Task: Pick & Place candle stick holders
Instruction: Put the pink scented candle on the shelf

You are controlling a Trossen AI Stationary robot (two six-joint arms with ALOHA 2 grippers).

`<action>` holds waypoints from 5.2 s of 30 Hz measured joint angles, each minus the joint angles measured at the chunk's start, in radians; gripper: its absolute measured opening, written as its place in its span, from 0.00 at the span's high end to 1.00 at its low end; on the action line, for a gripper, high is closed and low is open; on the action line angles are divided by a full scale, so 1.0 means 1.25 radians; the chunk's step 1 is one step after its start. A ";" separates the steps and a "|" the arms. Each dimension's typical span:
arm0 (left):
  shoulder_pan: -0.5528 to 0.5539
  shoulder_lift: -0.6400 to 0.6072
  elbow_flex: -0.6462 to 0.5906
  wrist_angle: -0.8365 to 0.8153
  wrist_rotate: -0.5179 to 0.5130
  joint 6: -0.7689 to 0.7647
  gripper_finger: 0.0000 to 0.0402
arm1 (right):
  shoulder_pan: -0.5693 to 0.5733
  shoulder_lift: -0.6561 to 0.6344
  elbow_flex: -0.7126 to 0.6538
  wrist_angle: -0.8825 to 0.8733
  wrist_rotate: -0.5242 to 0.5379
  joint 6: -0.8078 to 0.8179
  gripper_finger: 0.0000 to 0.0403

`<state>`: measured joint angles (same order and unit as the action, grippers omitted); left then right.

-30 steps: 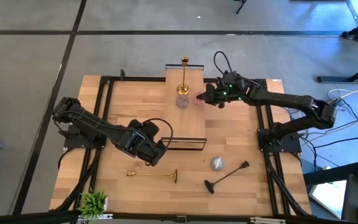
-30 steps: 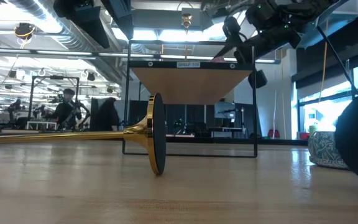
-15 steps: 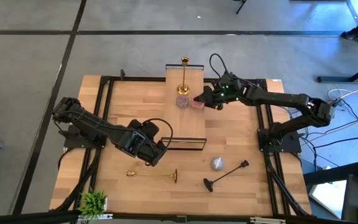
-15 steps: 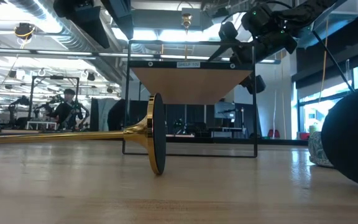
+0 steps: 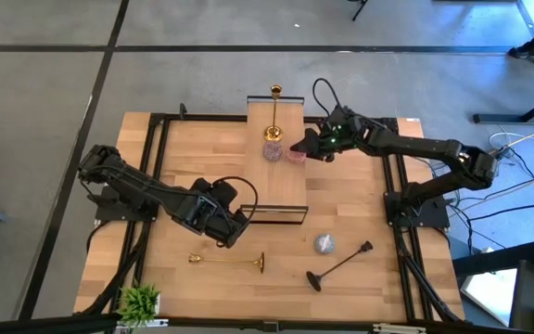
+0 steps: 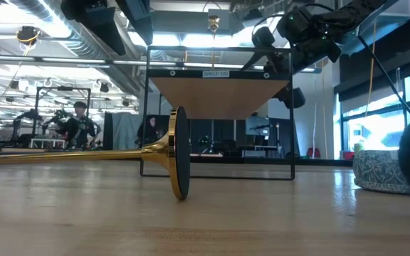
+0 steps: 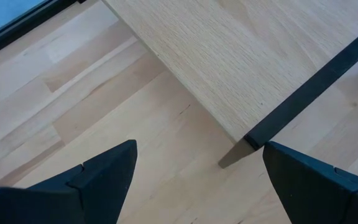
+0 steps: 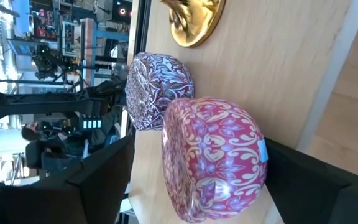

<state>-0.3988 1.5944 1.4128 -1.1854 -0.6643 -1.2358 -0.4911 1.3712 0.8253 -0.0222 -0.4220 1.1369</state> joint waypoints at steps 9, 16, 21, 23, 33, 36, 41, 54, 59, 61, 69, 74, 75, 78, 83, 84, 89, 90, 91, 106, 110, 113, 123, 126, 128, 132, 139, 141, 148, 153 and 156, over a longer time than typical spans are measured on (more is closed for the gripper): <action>0.000 0.000 0.000 0.000 -0.012 0.000 0.14 | -0.016 0.000 0.000 -0.012 -0.034 -0.001 0.17; 0.000 0.000 0.000 0.000 -0.012 0.001 0.14 | -0.037 0.000 0.000 -0.021 -0.083 -0.020 0.17; 0.000 0.000 0.000 0.000 -0.012 0.001 0.14 | -0.053 0.000 0.000 -0.033 -0.115 -0.042 0.17; 0.000 0.000 0.000 0.000 -0.012 0.003 0.14 | -0.058 0.000 0.000 -0.035 -0.121 -0.042 0.17; 0.000 0.000 0.000 0.000 -0.013 0.002 0.14 | -0.076 0.000 0.000 -0.042 -0.147 -0.067 0.17; 0.000 0.000 0.000 0.000 -0.013 0.002 0.14 | -0.081 -0.001 -0.001 -0.042 -0.153 -0.072 0.17; 0.000 0.000 0.000 0.000 -0.013 0.003 0.15 | -0.097 0.000 -0.001 -0.067 -0.162 -0.090 0.17; 0.000 0.000 0.000 0.000 -0.013 0.009 0.16 | -0.134 -0.016 -0.002 -0.134 -0.165 -0.147 0.17; 0.000 0.000 0.000 -0.001 -0.013 0.018 0.16 | -0.138 -0.042 -0.002 -0.097 -0.165 -0.129 0.17; 0.000 0.000 0.000 -0.001 -0.013 0.022 0.16 | -0.138 -0.045 -0.002 -0.094 -0.165 -0.123 0.17; 0.000 0.000 0.000 -0.001 -0.017 0.022 0.16 | -0.142 -0.068 -0.002 -0.095 -0.166 -0.120 0.17; -0.002 0.000 0.000 -0.001 -0.016 0.018 0.16 | -0.168 -0.126 -0.002 -0.103 -0.187 -0.099 0.17; -0.002 0.000 0.000 -0.001 -0.015 0.017 0.16 | -0.173 -0.138 -0.001 -0.109 -0.203 -0.101 0.17; -0.005 0.000 0.000 -0.001 -0.015 0.017 0.16 | -0.186 -0.175 -0.001 -0.138 -0.259 -0.122 0.17; -0.005 0.000 0.000 -0.001 -0.020 0.019 0.16 | -0.191 -0.216 0.000 -0.244 -0.304 -0.162 0.17; -0.005 0.000 0.000 -0.001 -0.022 0.021 0.16 | -0.191 -0.222 0.000 -0.286 -0.291 -0.169 0.18; -0.005 0.000 0.000 -0.001 -0.027 0.021 0.16 | -0.192 -0.227 -0.001 -0.437 -0.166 -0.227 0.35; -0.005 0.000 0.000 -0.001 -0.027 0.021 0.16 | -0.192 -0.227 -0.001 -0.437 -0.158 -0.228 0.41; -0.005 0.000 0.000 -0.001 -0.026 0.022 0.16 | -0.191 -0.227 -0.001 -0.430 -0.156 -0.228 0.47; -0.005 0.001 0.000 -0.001 -0.026 0.016 0.16 | -0.136 -0.189 -0.001 -0.371 -0.159 -0.204 0.99; -0.005 0.001 0.000 -0.001 -0.025 0.016 0.16 | -0.119 -0.166 -0.001 -0.339 -0.152 -0.189 0.99; -0.005 0.001 0.000 -0.001 -0.025 0.016 0.16 | -0.109 -0.149 -0.001 -0.287 -0.139 -0.165 1.00; -0.005 0.001 0.000 -0.001 -0.017 0.015 0.16 | -0.083 -0.096 -0.001 -0.237 -0.131 -0.141 1.00; -0.005 0.001 0.000 -0.001 -0.017 0.015 0.16 | -0.070 -0.080 -0.001 -0.210 -0.130 -0.135 1.00; -0.005 0.001 0.000 -0.001 -0.017 0.015 0.16 | -0.062 -0.073 -0.001 -0.185 -0.129 -0.121 1.00; -0.005 0.001 0.000 -0.001 -0.017 0.015 0.16 | -0.050 -0.064 -0.001 -0.144 -0.129 -0.106 1.00; -0.005 0.001 0.000 -0.001 -0.013 0.015 0.16 | -0.050 -0.061 -0.001 -0.138 -0.126 -0.099 1.00; -0.005 0.001 0.000 -0.001 -0.012 0.020 0.16 | -0.050 -0.061 -0.001 -0.138 -0.126 -0.099 1.00; -0.004 0.001 0.000 -0.003 -0.012 0.022 0.16 | -0.050 -0.061 -0.001 -0.144 -0.127 -0.095 1.00; -0.004 0.001 0.000 -0.003 -0.012 0.021 0.16 | -0.057 -0.061 -0.001 -0.171 -0.118 -0.096 1.00; -0.004 0.001 0.000 -0.003 -0.012 0.018 0.16 | -0.068 -0.061 -0.001 -0.167 -0.099 -0.095 1.00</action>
<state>-0.4038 1.5951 1.4128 -1.1892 -0.6792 -1.2127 -0.5764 1.2953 0.8246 -0.2310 -0.5462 1.0186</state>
